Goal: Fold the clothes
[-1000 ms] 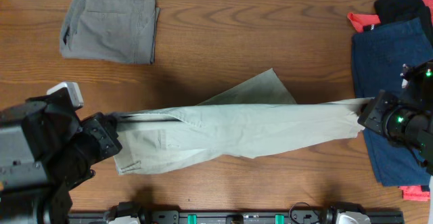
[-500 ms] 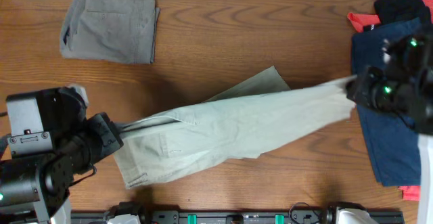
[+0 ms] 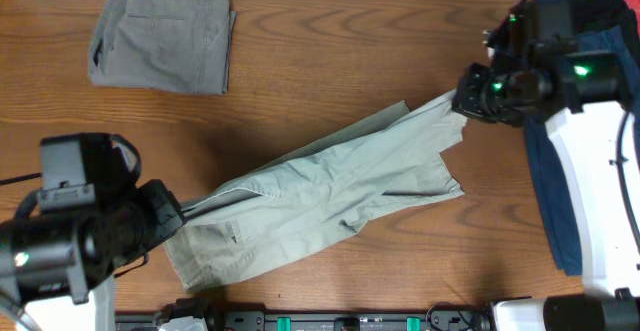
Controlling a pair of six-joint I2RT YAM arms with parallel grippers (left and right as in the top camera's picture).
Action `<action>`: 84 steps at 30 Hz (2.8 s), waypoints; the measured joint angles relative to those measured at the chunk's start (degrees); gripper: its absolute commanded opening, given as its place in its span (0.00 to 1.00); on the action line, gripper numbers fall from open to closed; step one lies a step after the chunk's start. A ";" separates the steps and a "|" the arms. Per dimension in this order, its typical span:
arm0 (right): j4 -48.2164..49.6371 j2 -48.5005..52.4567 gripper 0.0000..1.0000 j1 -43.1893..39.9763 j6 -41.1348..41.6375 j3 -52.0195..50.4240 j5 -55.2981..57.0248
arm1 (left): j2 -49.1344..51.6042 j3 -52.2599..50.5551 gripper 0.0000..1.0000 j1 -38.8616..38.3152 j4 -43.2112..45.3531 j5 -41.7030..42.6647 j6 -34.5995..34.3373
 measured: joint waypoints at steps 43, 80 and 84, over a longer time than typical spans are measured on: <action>-13.51 -8.35 0.01 0.04 1.42 0.02 11.26 | -0.09 0.48 0.06 0.00 -2.38 -0.81 -1.64; 4.94 13.22 0.99 0.57 0.02 0.02 10.60 | 27.96 -4.39 0.84 -0.20 20.35 -8.46 -1.88; 1.79 13.29 0.99 0.35 -1.01 0.09 10.78 | 29.03 -4.46 0.86 -0.20 19.50 -9.01 -1.88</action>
